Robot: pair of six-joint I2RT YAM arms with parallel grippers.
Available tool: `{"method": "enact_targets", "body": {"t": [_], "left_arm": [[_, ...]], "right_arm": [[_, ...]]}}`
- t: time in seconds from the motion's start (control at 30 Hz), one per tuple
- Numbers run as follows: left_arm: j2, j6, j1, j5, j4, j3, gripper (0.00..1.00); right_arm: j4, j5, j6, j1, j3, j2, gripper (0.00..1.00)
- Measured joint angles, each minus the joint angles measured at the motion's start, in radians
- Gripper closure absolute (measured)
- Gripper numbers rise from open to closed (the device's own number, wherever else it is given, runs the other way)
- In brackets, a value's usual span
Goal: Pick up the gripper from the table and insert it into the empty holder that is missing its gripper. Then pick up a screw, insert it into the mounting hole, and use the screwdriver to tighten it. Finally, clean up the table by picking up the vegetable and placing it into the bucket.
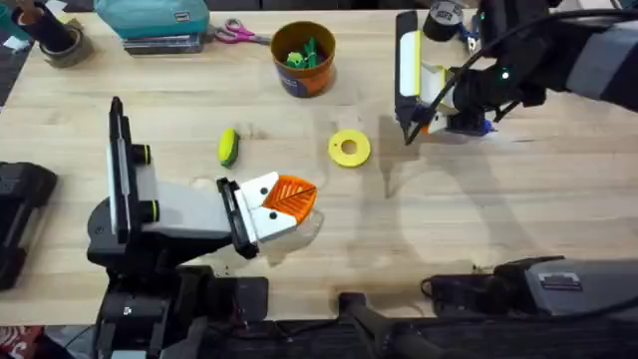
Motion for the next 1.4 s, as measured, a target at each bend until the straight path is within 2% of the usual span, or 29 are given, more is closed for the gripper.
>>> {"method": "enact_targets", "body": {"t": [0.33,0.37,0.57,0.67,0.7,0.87,0.9,1.07,1.17,1.27,1.4], "left_arm": [[0.000,0.000,0.000,0.000,0.000,0.000,0.996],[0.000,0.000,0.000,0.000,0.000,0.000,0.996],[0.000,0.000,0.000,0.000,0.000,0.000,0.996],[0.000,0.000,0.000,0.000,0.000,0.000,0.995],[0.000,0.003,0.000,0.000,0.000,0.000,0.913],[0.000,0.004,0.000,0.000,0.000,0.000,0.118],[0.000,0.003,0.000,0.000,0.000,0.000,0.042],[0.000,0.004,0.000,-0.002,0.001,0.000,0.016],[0.000,-0.001,0.000,-0.031,0.028,-0.001,0.015],[0.000,-0.046,0.001,-0.103,0.097,-0.003,0.015],[0.000,-0.081,0.020,-0.201,0.060,0.016,0.016]], "right_arm": [[0.024,0.037,-0.074,-0.018,-0.003,0.133,0.980],[0.024,0.043,-0.075,-0.018,-0.003,0.136,0.951],[0.045,0.056,-0.090,-0.018,-0.001,0.131,0.011],[0.041,0.058,-0.081,-0.014,-0.001,0.123,0.007],[0.044,0.059,-0.075,-0.012,-0.001,0.116,0.007],[0.061,0.059,-0.019,-0.007,-0.002,0.023,0.006],[0.061,0.059,0.001,-0.007,-0.002,-0.002,0.006],[0.062,0.058,0.154,-0.007,-0.002,-0.128,0.005],[0.079,0.058,0.277,-0.007,-0.002,-0.191,0.005],[0.105,0.058,0.416,-0.007,-0.002,-0.256,0.005],[0.112,0.058,0.605,-0.007,-0.002,-0.352,0.005]]}}
